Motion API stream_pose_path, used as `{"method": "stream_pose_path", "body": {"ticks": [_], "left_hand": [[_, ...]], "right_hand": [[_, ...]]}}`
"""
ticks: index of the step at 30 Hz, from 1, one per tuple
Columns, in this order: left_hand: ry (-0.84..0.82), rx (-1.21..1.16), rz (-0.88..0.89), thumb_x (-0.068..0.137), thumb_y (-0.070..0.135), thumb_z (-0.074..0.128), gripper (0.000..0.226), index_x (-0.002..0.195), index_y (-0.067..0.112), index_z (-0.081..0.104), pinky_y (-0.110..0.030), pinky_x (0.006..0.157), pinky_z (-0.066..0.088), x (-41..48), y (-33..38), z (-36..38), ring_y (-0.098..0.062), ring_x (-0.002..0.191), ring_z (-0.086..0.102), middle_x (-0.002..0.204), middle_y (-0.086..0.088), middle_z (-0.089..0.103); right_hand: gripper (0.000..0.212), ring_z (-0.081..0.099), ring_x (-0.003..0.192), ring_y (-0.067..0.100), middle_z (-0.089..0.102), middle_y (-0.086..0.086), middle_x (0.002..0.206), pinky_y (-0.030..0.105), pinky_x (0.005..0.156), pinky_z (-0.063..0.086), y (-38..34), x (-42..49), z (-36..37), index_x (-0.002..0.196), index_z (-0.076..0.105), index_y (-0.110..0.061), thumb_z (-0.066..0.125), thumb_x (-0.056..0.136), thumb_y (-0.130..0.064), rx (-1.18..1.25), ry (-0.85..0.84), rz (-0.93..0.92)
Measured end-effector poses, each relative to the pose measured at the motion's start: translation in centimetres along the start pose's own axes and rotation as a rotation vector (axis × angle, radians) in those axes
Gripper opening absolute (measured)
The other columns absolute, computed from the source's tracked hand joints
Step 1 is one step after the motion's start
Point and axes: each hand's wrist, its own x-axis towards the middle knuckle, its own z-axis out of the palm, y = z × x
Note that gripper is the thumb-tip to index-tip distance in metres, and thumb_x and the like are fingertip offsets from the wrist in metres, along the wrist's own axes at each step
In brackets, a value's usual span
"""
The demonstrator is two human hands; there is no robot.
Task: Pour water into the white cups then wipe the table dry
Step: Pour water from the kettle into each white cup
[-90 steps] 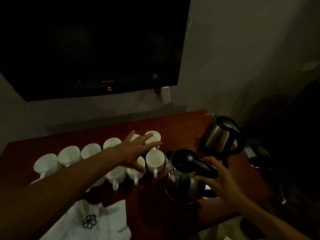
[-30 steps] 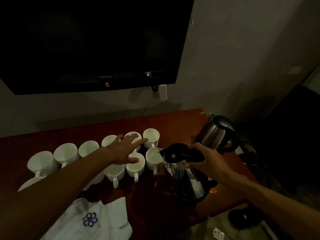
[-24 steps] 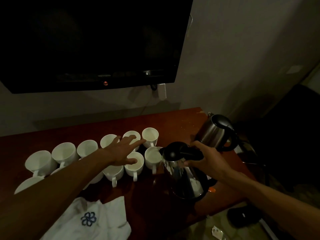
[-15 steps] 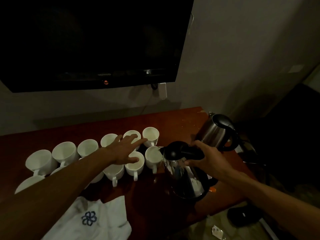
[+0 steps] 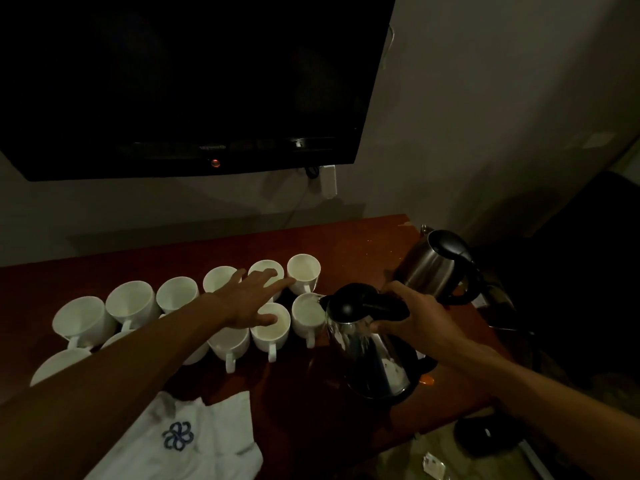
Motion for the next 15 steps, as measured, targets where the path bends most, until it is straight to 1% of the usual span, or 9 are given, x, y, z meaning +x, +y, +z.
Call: {"method": "stream_pose_path", "body": {"ticks": [4,5,8,10,12,15], "left_hand": [[-0.023,0.002,-0.011,0.094,0.057,0.055,0.09,0.156,0.041,-0.008,-0.055,0.12,0.01,-0.07,-0.36,0.03,-0.028,0.153,0.005,0.167,-0.01,0.003],[-0.028,-0.003,-0.014,0.094,0.057,0.055,0.09,0.156,0.041,-0.008,-0.055,0.12,0.01,-0.07,-0.39,0.03,-0.028,0.153,0.005,0.167,-0.01,0.003],[-0.038,-0.01,-0.02,0.094,0.057,0.055,0.089,0.156,0.04,-0.007,-0.055,0.12,0.009,-0.1,-0.5,-0.09,-0.028,0.153,0.004,0.167,-0.009,0.002],[-0.032,-0.008,-0.02,0.095,0.057,0.053,0.087,0.156,0.04,-0.006,-0.055,0.12,0.009,0.01,-0.63,-0.19,-0.028,0.153,0.004,0.167,-0.009,0.002],[-0.024,-0.018,-0.019,0.095,0.058,0.053,0.087,0.156,0.041,-0.007,-0.055,0.12,0.008,0.16,-0.68,-0.24,-0.028,0.153,0.004,0.167,-0.009,0.002],[-0.018,-0.017,-0.012,0.095,0.058,0.052,0.086,0.156,0.042,-0.007,-0.056,0.121,0.006,0.43,-0.67,-0.15,-0.029,0.153,0.004,0.167,-0.009,0.002]], "right_hand": [[0.06,0.062,0.093,-0.002,0.064,-0.019,0.1,0.032,0.082,0.058,-0.01,-0.01,-0.1,0.11,0.055,-0.037,0.069,0.06,-0.067,0.006,-0.005,0.0],[0.061,0.063,0.094,-0.001,0.064,-0.018,0.1,0.033,0.082,0.058,0.0,0.01,-0.12,0.11,0.055,-0.037,0.069,0.059,-0.067,0.01,-0.007,-0.001],[0.055,0.066,0.09,0.002,0.066,-0.014,0.1,0.033,0.078,0.06,0.05,0.1,-0.13,0.11,0.055,-0.034,0.076,0.065,-0.059,0.01,-0.015,0.006],[0.056,0.066,0.088,0.002,0.066,-0.014,0.1,0.031,0.077,0.06,0.05,0.13,-0.21,0.11,0.055,-0.033,0.076,0.065,-0.059,0.018,-0.018,0.01],[0.053,0.066,0.089,0.001,0.066,-0.016,0.1,0.029,0.077,0.059,0.02,0.14,-0.26,0.109,0.054,-0.035,0.078,0.067,-0.054,0.025,-0.02,0.019],[0.054,0.064,0.091,-0.002,0.065,-0.017,0.1,0.022,0.073,0.055,-0.07,0.1,-0.28,0.11,0.054,-0.037,0.076,0.065,-0.055,0.035,-0.018,0.02]]}}
